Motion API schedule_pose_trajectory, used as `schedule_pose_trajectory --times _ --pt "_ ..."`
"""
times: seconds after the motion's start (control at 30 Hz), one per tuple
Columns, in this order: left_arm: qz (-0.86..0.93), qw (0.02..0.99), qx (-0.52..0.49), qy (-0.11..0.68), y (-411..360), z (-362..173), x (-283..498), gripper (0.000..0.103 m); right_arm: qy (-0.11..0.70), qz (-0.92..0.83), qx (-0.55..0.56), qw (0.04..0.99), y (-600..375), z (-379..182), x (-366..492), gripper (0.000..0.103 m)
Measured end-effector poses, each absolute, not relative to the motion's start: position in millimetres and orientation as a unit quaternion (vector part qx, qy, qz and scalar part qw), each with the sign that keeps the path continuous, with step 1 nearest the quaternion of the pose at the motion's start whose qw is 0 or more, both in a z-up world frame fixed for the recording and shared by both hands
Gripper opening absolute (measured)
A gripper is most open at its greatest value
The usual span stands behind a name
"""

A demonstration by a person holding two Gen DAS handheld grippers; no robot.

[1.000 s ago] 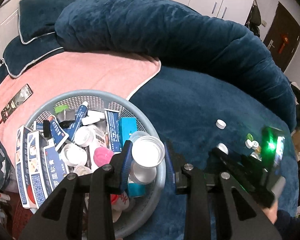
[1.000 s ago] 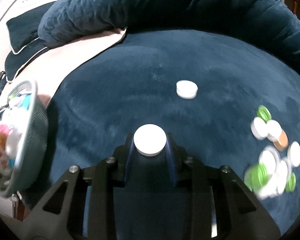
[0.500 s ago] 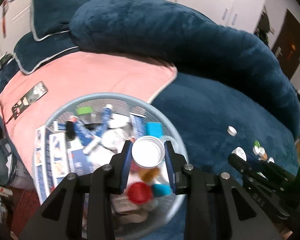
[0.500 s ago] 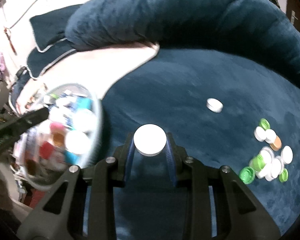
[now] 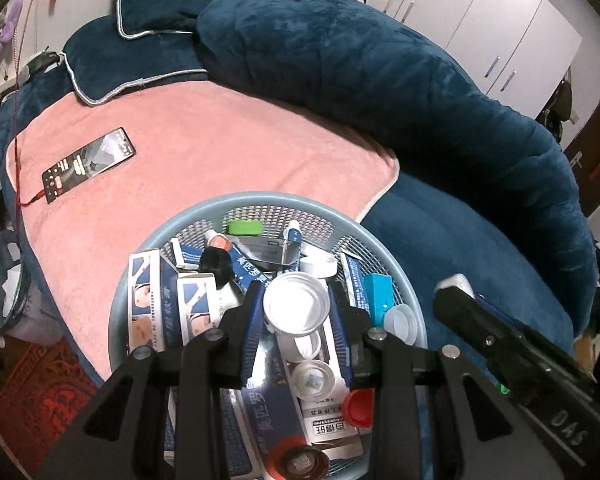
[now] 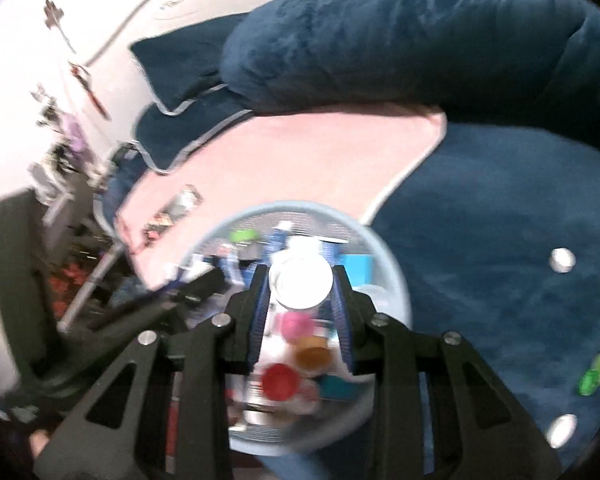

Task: Organize objects
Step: 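Move both grippers over the mesh basket and open them to drop the caps, then grasp a green cap with the right gripper while the left gripper grasps a white cap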

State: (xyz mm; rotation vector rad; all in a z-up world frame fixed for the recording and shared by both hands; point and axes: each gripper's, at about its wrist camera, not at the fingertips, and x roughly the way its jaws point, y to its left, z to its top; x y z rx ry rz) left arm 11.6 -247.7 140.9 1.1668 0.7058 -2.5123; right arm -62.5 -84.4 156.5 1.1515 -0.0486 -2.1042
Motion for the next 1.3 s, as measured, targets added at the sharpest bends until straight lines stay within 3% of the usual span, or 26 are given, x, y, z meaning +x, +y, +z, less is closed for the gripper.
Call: schedule_pose_trajectory --times 0.1,0.17,0.2,0.27,0.4,0.83,1.3 --pt "-0.874 0.149 0.4 0.231 -248 145 16 0.059 -0.006 -0.833 0.436 0.342 -79 161 -60 0.071" --pt "-0.876 0.161 0.393 0.228 -250 148 19 0.088 -0.011 -0.837 0.434 0.334 -72 164 -61 0.087" --pt "-0.877 0.164 0.391 0.226 -251 149 20 0.093 -0.015 -0.84 0.434 0.325 -68 165 -62 0.095" --pt "-0.878 0.172 0.393 0.213 -250 151 23 0.102 -0.02 -0.843 0.435 0.316 -62 166 -64 0.097" --pt "-0.879 0.185 0.404 0.172 -241 151 22 0.102 -0.013 -0.847 0.441 0.296 -53 166 -64 0.097" --pt "-0.887 0.154 0.409 0.151 -216 157 20 0.102 -0.002 -0.86 0.449 0.244 8 163 -58 0.098" --pt "-0.906 0.044 0.418 0.05 -105 165 -1 0.103 0.004 -0.871 0.475 0.128 170 142 -49 0.098"
